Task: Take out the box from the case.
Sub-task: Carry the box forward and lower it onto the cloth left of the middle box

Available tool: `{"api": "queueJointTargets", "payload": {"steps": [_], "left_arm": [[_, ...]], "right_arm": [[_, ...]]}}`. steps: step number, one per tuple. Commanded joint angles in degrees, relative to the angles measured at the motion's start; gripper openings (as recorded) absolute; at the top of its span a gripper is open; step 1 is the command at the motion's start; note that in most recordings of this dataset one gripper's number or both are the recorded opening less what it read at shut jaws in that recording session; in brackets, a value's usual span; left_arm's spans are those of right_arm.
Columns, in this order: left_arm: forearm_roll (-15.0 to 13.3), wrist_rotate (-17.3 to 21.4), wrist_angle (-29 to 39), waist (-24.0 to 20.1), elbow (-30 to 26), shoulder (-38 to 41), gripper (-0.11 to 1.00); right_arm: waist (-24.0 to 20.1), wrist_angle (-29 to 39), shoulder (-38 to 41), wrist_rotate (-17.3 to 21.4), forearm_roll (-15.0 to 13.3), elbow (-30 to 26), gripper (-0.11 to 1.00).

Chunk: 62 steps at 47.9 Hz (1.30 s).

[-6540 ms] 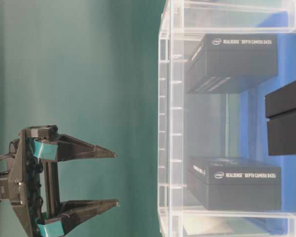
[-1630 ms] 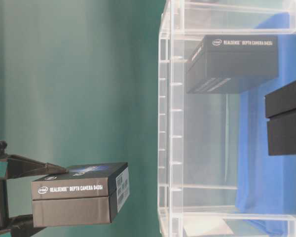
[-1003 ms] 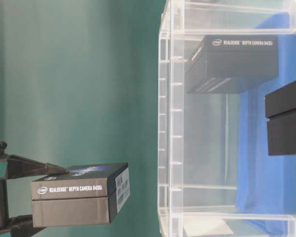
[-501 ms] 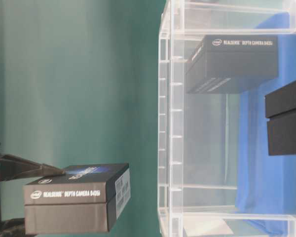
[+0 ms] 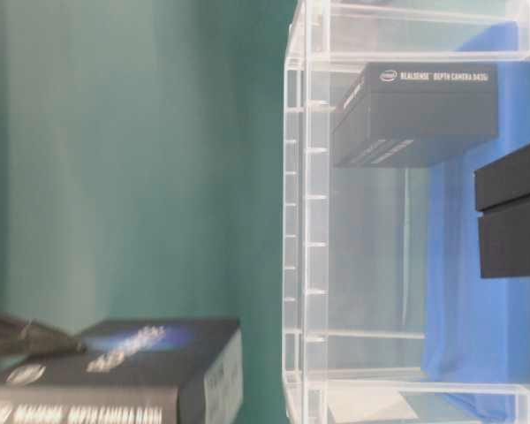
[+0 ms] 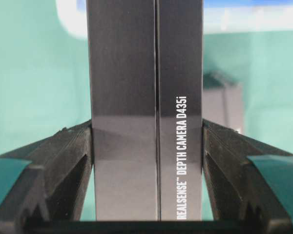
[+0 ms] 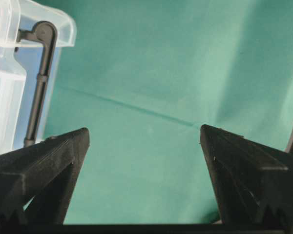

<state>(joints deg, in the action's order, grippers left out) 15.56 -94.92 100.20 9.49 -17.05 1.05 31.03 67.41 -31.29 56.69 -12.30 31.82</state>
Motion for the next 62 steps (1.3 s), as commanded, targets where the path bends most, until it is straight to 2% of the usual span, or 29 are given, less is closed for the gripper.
{"api": "queueJointTargets", "payload": {"steps": [1, 8, 19, 27, 45, 52, 62], "left_arm": [[0.44, -3.08, 0.88, 3.34, -1.76, -0.79, 0.61], [0.44, -9.05, 1.05, 8.09, -2.37, -0.26, 0.61], [0.44, -13.80, 2.81, 12.92, -5.27, 1.67, 0.61], [0.44, -14.15, 6.94, 13.54, -6.77, 2.64, 0.61], [0.26, -14.15, 6.68, 13.62, -5.19, 2.55, 0.61], [0.09, -14.33, 2.99, 13.62, -1.85, 2.46, 0.61], [-0.26, -14.94, -3.69, 13.62, 6.24, 2.20, 0.61]], "right_arm": [[-0.09, -0.26, -0.44, -0.09, 0.00, -0.53, 0.91], [-0.09, -0.26, -0.53, -0.09, 0.00, -0.53, 0.91], [-0.09, -0.18, -0.53, -0.18, 0.00, -0.53, 0.91], [0.00, -0.18, -0.44, -0.18, 0.00, -0.53, 0.91], [-0.09, -0.18, -0.44, -0.18, 0.00, -0.53, 0.91], [-0.09, -0.18, -0.44, -0.18, 0.00, -0.53, 0.91], [-0.09, -0.18, -0.53, -0.26, 0.00, -0.53, 0.91]]}}
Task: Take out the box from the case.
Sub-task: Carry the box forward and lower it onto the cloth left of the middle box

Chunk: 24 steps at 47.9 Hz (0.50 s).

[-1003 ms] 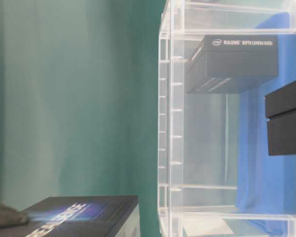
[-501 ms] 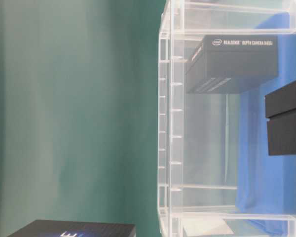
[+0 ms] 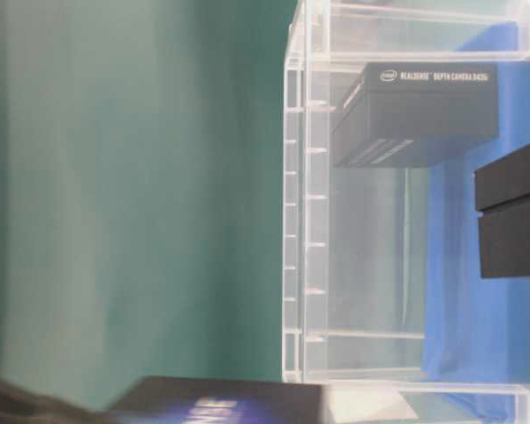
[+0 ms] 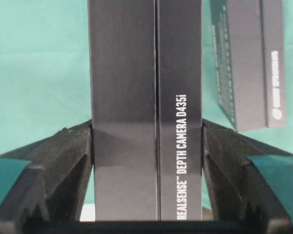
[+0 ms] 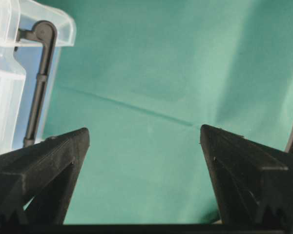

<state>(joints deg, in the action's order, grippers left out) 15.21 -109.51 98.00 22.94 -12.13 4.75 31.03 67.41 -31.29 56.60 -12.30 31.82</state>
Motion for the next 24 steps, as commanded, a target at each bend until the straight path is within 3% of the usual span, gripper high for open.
{"api": "queueJointTargets", "payload": {"steps": [1, 10, 24], "left_arm": [[0.09, -0.62, -1.93, 0.18, 2.20, -1.49, 0.61], [-0.18, -4.39, -8.70, 0.35, 12.04, -2.72, 0.61], [-0.18, -8.79, -26.72, 0.35, 25.58, -1.41, 0.61]], "right_arm": [[-0.09, -0.18, -0.53, -0.18, 0.00, -0.44, 0.91], [-0.09, -0.09, -0.53, -0.18, -0.09, -0.44, 0.91], [-0.18, 0.88, -0.44, -0.18, 0.00, -0.44, 0.91]]}}
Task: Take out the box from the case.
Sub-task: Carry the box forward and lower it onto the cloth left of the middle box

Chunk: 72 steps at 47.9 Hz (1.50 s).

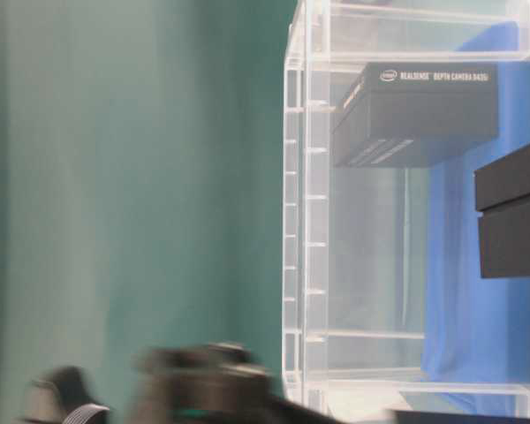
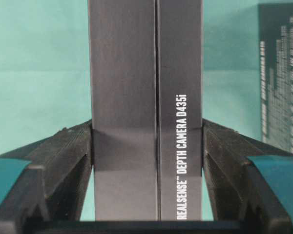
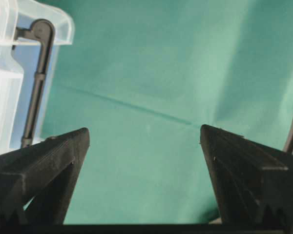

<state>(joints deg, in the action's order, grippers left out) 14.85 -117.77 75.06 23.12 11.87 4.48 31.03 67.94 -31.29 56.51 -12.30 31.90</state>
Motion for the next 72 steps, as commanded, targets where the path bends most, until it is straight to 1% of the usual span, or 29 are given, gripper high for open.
{"api": "queueJointTargets", "payload": {"steps": [1, 6, 10, 25, 35, 44, 45, 50, 53, 55, 60, 72], "left_arm": [[0.18, -0.62, -4.83, 0.18, 2.20, -0.97, 0.61], [0.18, -0.62, -9.14, 0.18, 4.31, 0.18, 0.61], [0.18, -0.26, -10.99, 0.18, 4.92, 0.88, 0.61], [0.18, 2.81, -12.22, -0.35, 6.24, 0.26, 0.61], [0.26, 2.81, -16.61, -1.85, 6.86, -0.35, 0.61], [-0.26, 2.72, -16.70, -2.29, 6.77, -0.79, 0.62], [-0.44, 2.72, -16.70, -2.29, 6.86, -0.97, 0.65], [-2.20, 2.81, -16.00, -2.29, 6.86, -1.41, 0.91], [-2.37, 2.81, -15.91, -2.29, 6.86, -2.02, 0.99], [-2.37, 2.72, -15.91, -2.29, 6.86, -2.37, 0.99], [-2.37, 2.72, -15.38, -2.29, 6.86, -2.90, 0.95], [-2.46, 2.72, -14.85, -2.29, 6.24, -2.99, 0.96]], "right_arm": [[-0.26, 0.44, -0.44, -0.09, 0.00, -0.53, 0.91], [-0.53, 1.05, -0.44, -0.09, 0.00, -0.53, 0.91], [-0.70, 1.67, -0.53, -0.09, 0.00, -0.53, 0.91], [-0.70, 2.02, -0.44, 0.00, 0.00, -0.53, 0.91], [-0.79, 2.02, -0.44, 0.00, 0.09, -0.53, 0.91], [-0.88, 2.02, -0.44, 0.00, 0.09, -0.62, 0.91], [-0.88, 2.02, -0.44, 0.00, 0.00, -0.62, 0.91], [-0.88, 1.85, -0.44, 0.00, 0.09, -0.62, 0.91], [-0.79, 1.76, -0.44, 0.00, 0.09, -0.62, 0.91], [-0.79, 1.85, -0.44, 0.00, 0.00, -0.62, 0.91], [-0.79, 1.76, -0.44, 0.00, 0.00, -0.62, 0.91], [-0.88, 1.76, -0.53, 0.00, 0.00, -0.62, 0.91]]}}
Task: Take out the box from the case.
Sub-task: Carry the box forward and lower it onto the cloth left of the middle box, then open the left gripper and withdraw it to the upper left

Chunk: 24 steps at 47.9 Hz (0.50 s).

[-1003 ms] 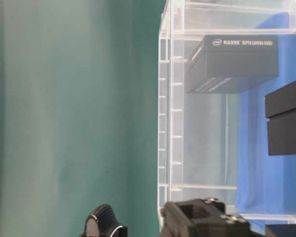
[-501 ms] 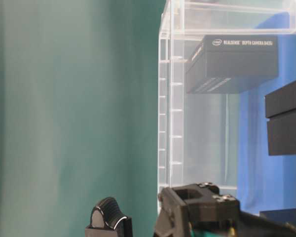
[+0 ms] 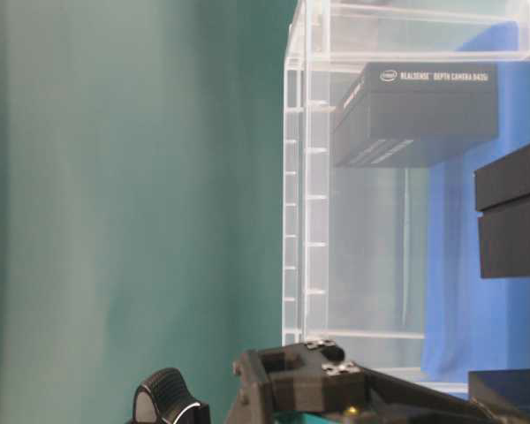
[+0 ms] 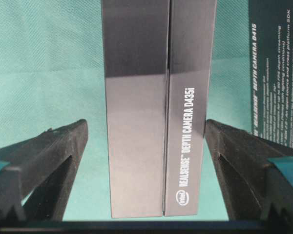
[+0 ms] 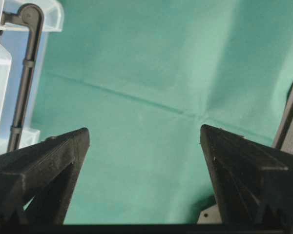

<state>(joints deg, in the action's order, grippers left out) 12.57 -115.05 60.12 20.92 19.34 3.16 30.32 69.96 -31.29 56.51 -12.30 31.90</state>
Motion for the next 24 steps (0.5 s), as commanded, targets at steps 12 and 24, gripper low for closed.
{"api": "queueJointTargets", "payload": {"steps": [12, 24], "left_arm": [[-0.09, 0.09, 3.60, -0.09, -4.66, -3.78, 0.96], [0.00, 3.52, 20.04, -0.09, -12.74, -8.70, 0.96]], "right_arm": [[-0.18, -0.26, -0.44, 0.00, 0.00, -0.70, 0.91], [-0.18, -1.32, 0.09, 0.09, 0.00, -1.05, 0.91]]}}
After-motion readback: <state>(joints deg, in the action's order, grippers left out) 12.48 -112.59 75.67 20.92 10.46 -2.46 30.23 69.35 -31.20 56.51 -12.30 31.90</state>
